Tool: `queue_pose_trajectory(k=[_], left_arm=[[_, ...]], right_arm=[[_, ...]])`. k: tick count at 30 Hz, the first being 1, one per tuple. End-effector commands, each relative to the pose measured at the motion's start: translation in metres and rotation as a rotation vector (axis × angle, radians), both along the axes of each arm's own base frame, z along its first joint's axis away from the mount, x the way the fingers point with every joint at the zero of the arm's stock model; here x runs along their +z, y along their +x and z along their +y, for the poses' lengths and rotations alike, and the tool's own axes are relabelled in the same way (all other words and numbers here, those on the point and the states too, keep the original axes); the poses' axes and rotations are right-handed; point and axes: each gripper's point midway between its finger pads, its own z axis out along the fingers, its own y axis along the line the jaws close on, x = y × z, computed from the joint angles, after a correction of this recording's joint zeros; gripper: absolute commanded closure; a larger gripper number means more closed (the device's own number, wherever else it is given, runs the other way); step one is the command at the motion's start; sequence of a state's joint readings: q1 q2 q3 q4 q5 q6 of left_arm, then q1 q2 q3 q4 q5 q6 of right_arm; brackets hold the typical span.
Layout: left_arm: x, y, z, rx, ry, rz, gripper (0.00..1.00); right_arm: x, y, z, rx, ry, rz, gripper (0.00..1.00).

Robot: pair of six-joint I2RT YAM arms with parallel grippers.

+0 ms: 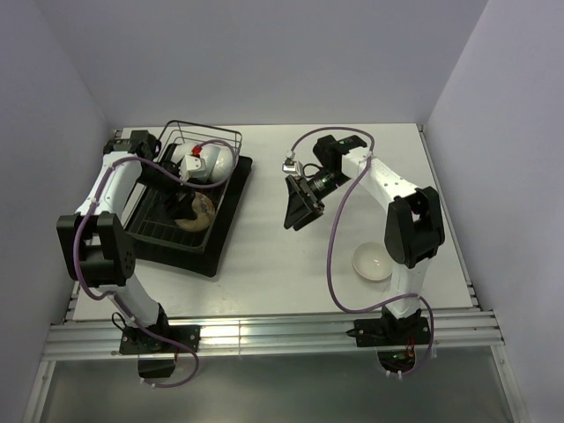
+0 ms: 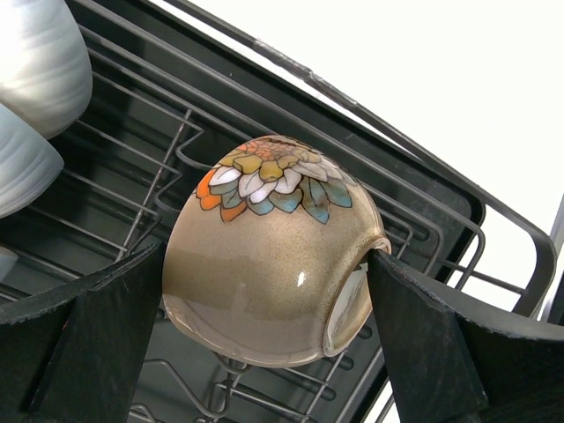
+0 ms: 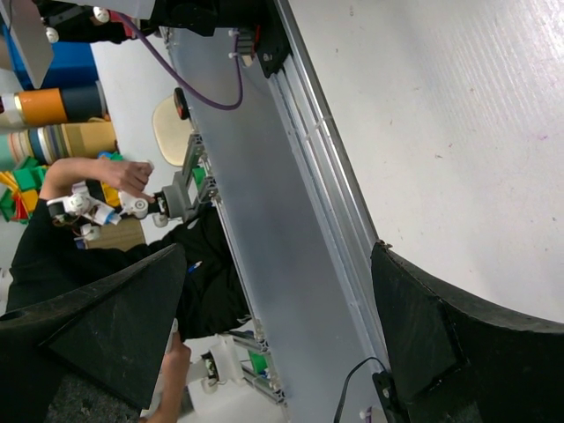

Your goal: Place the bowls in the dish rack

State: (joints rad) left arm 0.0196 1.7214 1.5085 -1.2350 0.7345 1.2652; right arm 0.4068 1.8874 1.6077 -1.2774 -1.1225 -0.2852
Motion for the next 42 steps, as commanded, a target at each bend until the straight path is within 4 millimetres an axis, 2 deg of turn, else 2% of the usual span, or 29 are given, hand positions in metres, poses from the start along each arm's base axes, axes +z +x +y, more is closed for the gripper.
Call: queue_pose_trajectory(k=[1,2,6,10,16,19,27,28,32,33,35,37,42], left_arm=[[0.016,0.020,-0.007,0.026,-0.029,-0.059,0.00],[0.022,0.021,-0.017,0.010,-0.032,-0.068,0.00],[0.044,0.028,-0.021,0.032,-0.047,-0.080,0.00],[0.064,0.025,-0.023,0.022,-0.060,-0.106,0.01],[0.082,0.023,-0.022,0.037,-0.061,-0.178,0.01],[0.087,0.023,-0.022,0.072,-0.072,-0.198,0.01],[0.078,0.006,-0.016,0.063,-0.064,-0.138,0.01],[0.077,-0.005,-0.016,0.023,-0.057,-0.110,0.00],[0.074,-0.013,0.017,0.021,-0.039,-0.163,0.02],[0.081,-0.019,0.022,0.001,-0.034,-0.223,0.02],[0.072,-0.025,0.039,-0.032,-0.009,-0.281,0.01],[0.068,-0.033,0.046,-0.047,0.019,-0.303,0.02],[0.060,-0.050,0.047,-0.096,0.052,-0.332,0.06]], right_arm=[[0.014,-0.005,-0.001,0.007,0.012,-0.058,0.07],[0.014,-0.005,-0.001,0.006,0.012,-0.064,0.07],[0.015,-0.003,-0.003,-0.005,0.001,-0.085,0.07],[0.015,-0.001,-0.005,-0.010,-0.007,-0.099,0.07],[0.019,0.007,-0.014,-0.028,-0.026,-0.135,0.08],[0.017,0.013,-0.025,-0.052,-0.046,-0.146,0.08],[0.012,0.014,-0.044,-0.087,-0.102,-0.187,0.09],[0.012,0.013,-0.045,-0.086,-0.108,-0.194,0.09],[0.011,0.012,-0.047,-0.078,-0.112,-0.213,0.09],[0.011,0.013,-0.047,-0.078,-0.115,-0.214,0.09],[0.012,0.015,-0.046,-0.076,-0.118,-0.227,0.09],[0.013,0.017,-0.044,-0.073,-0.126,-0.247,0.09],[0.017,0.014,-0.034,-0.049,-0.126,-0.273,0.10]])
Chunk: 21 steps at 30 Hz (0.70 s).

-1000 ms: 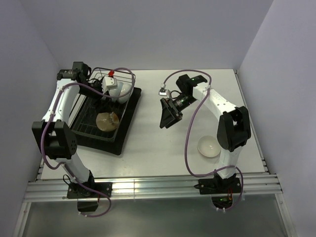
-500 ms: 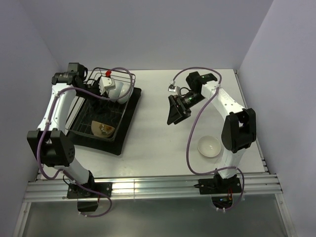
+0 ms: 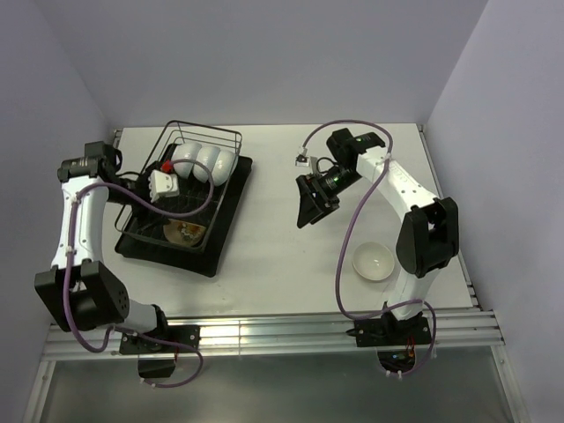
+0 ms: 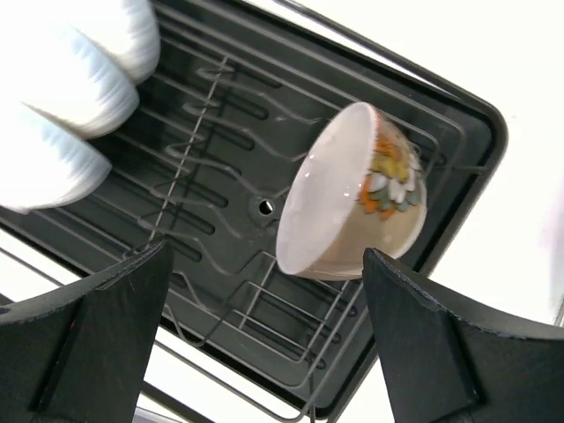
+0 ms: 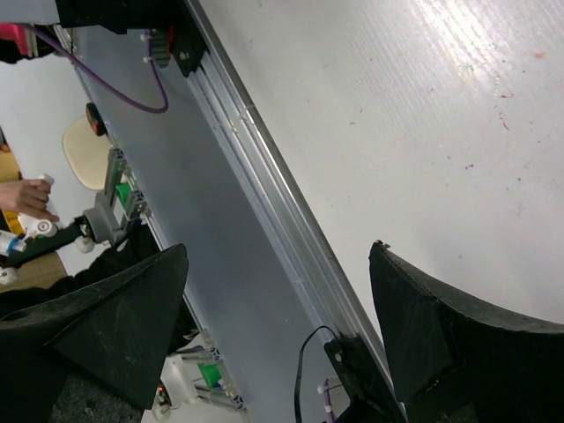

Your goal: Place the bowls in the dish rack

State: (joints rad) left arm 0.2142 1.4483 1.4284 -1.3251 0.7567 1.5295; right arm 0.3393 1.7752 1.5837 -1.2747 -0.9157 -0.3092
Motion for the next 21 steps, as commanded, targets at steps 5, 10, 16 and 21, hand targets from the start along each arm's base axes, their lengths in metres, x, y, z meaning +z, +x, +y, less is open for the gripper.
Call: queue_pose_trajectory(k=[5,10,16,21], left_arm=[[-0.018,-0.041,-0.004,-0.172,0.093,-0.071,0.03],[-0.029,-0.040,0.003,-0.154,0.113,-0.015,0.04],[-0.038,-0.026,0.004,-0.136,0.143,-0.011,0.03],[-0.042,-0.014,-0.004,-0.135,0.166,-0.058,0.04]], right_arm=[[0.018,-0.001,0.008,0.023,0.021,-0.081,0.11],[0.018,-0.001,0.014,0.033,0.030,-0.071,0.11],[0.021,-0.002,0.018,0.041,0.032,-0.073,0.11],[0.019,-0.004,0.018,0.043,0.028,-0.067,0.12]])
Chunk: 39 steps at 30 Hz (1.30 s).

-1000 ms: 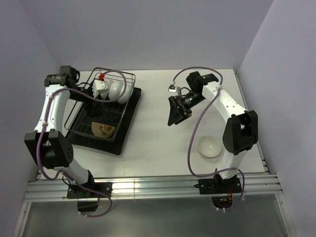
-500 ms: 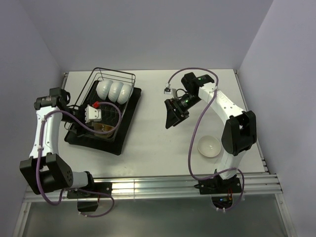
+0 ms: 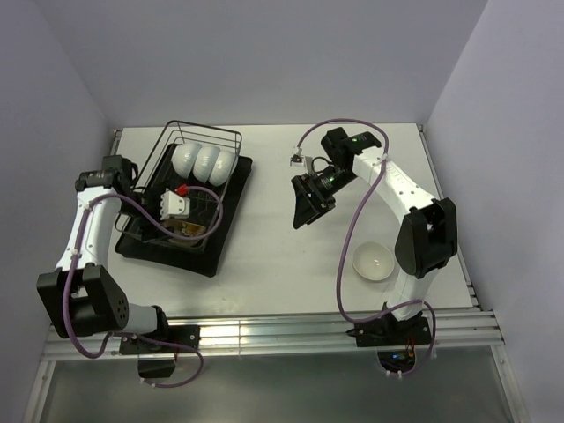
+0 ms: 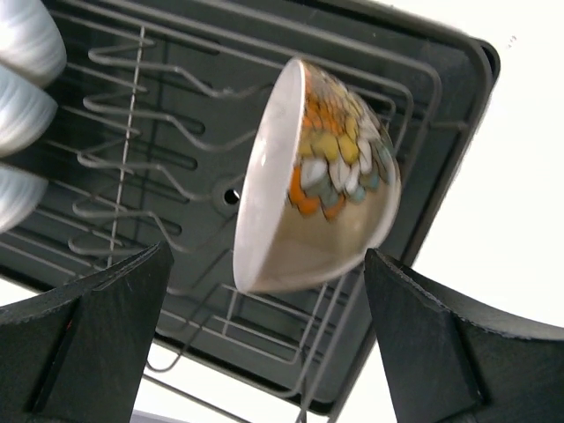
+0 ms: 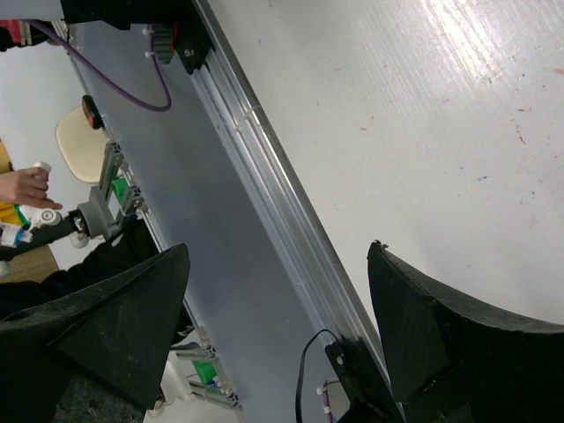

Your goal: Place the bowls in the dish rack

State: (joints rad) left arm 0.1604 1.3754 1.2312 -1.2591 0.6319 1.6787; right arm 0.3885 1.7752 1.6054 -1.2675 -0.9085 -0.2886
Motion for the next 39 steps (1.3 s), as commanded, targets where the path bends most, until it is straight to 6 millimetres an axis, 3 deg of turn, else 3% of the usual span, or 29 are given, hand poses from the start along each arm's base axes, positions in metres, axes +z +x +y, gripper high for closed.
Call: queue_pose_trajectory(k=[1,17,31,39], left_arm=[[0.005,0.013,-0.009,-0.007,0.008,-0.057,0.04],[0.021,0.065,-0.026,0.033,-0.064,-0.059,0.05],[0.004,0.099,-0.043,0.108,-0.097,0.000,0.05],[-0.008,0.103,-0.045,0.145,-0.111,0.042,0.04]], right_arm=[[0.015,0.002,0.004,0.009,0.029,-0.052,0.12],[0.011,-0.001,0.004,0.019,0.036,-0.030,0.12],[0.007,0.000,0.005,0.024,0.035,-0.017,0.13],[0.006,0.000,0.005,0.026,0.033,-0.011,0.13]])
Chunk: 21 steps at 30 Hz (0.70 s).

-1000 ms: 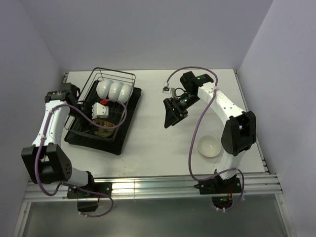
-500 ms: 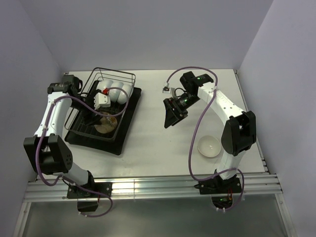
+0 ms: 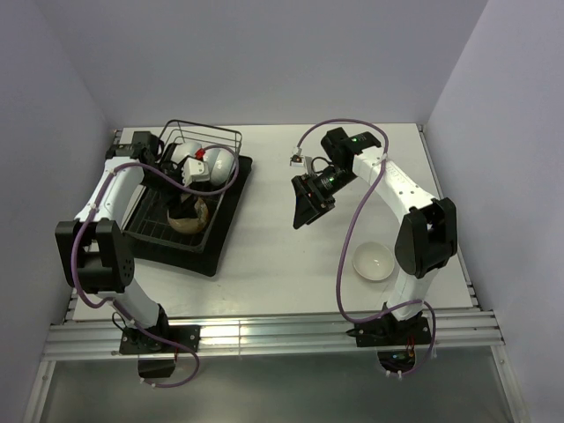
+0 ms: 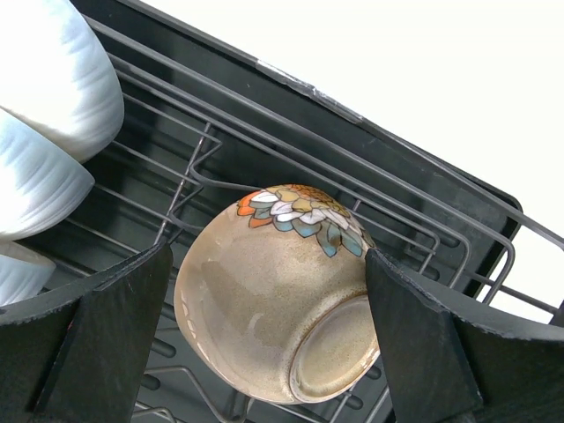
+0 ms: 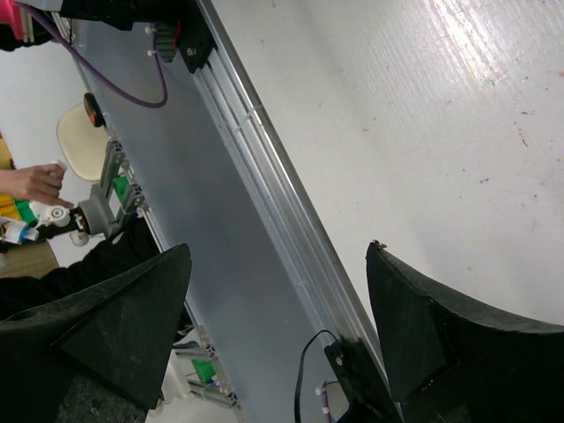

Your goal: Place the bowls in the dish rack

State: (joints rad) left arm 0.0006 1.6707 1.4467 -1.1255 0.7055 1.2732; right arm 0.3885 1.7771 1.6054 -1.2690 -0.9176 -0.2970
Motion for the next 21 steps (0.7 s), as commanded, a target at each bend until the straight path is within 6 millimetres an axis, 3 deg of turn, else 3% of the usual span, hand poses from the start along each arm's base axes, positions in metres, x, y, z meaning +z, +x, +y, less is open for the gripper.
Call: queue_pose_trajectory(k=[1,5,11,17,19,21], left_arm=[[0.004,0.037,0.010,0.011,0.045,-0.142,0.04],[0.017,0.031,0.004,-0.012,0.012,-0.156,0.03],[0.060,0.014,-0.018,-0.058,-0.056,-0.214,0.00],[0.115,0.020,-0.021,0.090,-0.123,-0.288,0.00],[0.130,0.029,-0.020,0.155,-0.145,-0.339,0.00],[0.143,0.023,-0.020,0.263,-0.205,-0.311,0.01]], right_arm=[[0.005,0.000,0.004,0.020,0.023,-0.008,0.13],[0.006,-0.001,0.004,0.023,0.026,-0.011,0.13],[0.006,0.000,0.002,0.015,0.017,-0.033,0.13],[0.004,0.004,-0.012,-0.011,-0.019,-0.079,0.14],[0.002,0.008,-0.023,-0.032,-0.034,-0.093,0.14],[-0.003,0.010,-0.036,-0.049,-0.072,-0.119,0.14]])
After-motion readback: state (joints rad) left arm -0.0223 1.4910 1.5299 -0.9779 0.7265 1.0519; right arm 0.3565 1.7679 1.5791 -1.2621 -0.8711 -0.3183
